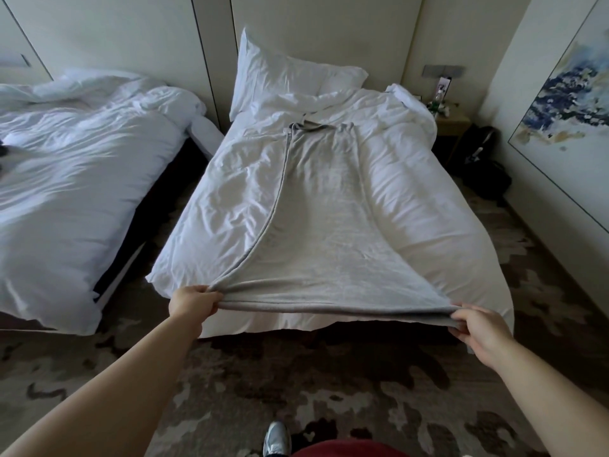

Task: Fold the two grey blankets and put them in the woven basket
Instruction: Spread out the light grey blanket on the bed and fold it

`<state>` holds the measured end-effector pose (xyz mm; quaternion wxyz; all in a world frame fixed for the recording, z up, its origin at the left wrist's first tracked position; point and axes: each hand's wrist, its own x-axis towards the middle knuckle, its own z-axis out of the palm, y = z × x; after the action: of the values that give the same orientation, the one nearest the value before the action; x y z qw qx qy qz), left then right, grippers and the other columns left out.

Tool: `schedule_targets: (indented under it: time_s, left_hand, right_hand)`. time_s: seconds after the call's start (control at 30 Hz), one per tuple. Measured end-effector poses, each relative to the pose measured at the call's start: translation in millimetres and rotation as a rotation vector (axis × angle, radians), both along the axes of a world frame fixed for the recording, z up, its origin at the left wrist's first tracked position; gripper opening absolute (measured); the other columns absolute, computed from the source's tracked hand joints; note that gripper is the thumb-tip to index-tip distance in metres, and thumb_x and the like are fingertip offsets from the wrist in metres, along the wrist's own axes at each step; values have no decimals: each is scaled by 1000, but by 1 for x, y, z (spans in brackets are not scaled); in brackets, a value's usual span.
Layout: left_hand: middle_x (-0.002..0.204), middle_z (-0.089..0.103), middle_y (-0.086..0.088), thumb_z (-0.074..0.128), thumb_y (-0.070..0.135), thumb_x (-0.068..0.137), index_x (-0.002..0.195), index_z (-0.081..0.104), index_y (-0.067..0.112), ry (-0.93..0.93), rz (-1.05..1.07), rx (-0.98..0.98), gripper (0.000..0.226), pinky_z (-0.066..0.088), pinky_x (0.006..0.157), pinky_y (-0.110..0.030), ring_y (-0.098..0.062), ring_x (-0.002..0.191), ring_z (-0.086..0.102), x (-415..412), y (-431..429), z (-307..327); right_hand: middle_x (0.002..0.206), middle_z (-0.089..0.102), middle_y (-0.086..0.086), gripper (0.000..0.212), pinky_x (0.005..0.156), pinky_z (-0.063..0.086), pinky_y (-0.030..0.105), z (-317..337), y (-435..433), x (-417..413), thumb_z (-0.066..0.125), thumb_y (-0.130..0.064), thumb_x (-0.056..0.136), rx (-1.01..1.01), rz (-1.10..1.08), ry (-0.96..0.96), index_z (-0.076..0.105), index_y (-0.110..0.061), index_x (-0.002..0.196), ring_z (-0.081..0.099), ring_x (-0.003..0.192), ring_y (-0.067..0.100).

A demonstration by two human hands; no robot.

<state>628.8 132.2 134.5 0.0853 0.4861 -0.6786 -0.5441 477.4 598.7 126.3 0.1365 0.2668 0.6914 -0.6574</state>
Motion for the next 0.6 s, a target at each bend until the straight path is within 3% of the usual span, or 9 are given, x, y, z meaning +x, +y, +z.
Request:
schedule_targets:
  time_s: [0.07,0.17,0.27,0.4,0.47,0.53,0.6]
  left_hand:
    - [55,57,-6,66,4,78,73,70,10,42,68,13,9,48,56,-26,-19,52,54,-2,4,-3]
    - [53,44,-5,54,11,82,74,64,8,93,134,41,13,36,53,-28,-20,51,41,-5,12,-5]
    - [61,45,-4,51,16,85,82,59,10,189,190,45,11,34,53,-28,-19,56,41,-14,16,3]
    - [80,55,-6,49,19,86,99,57,16,269,311,17,16,44,65,-33,-22,70,51,-25,12,8]
    - [73,52,-7,49,18,88,95,55,10,161,293,75,12,42,53,-27,-21,59,47,-24,9,-2]
    - [66,47,-8,55,20,92,82,49,4,19,275,223,20,37,37,-17,-18,50,40,-17,9,-16]
    - [64,47,-11,55,21,95,80,44,3,-71,245,315,26,38,31,-16,-19,48,41,-9,12,-31]
  right_hand:
    - [74,47,12,19,63,49,36,-2,-3,1,48,3,92,-12,-34,-13,57,-5,107,45,62,18]
    - [77,50,13,25,65,50,37,-1,-6,0,45,0,95,-2,-36,14,53,-10,117,48,63,19]
    - [84,58,15,25,62,50,33,11,-3,-10,42,0,95,64,-3,77,64,-10,102,55,68,23]
    - [99,62,3,28,61,50,26,22,6,-26,47,-5,93,284,-34,292,65,-26,88,62,80,17]
    - [102,60,2,26,61,49,25,15,12,-25,48,-6,93,368,-45,306,65,-24,100,60,79,14]
    - [99,59,6,29,58,48,27,-2,19,-20,46,-4,94,407,-21,198,64,-15,114,58,73,18]
    - [99,57,14,32,53,46,28,-19,26,-11,45,-1,95,406,15,65,61,-7,121,58,69,23]
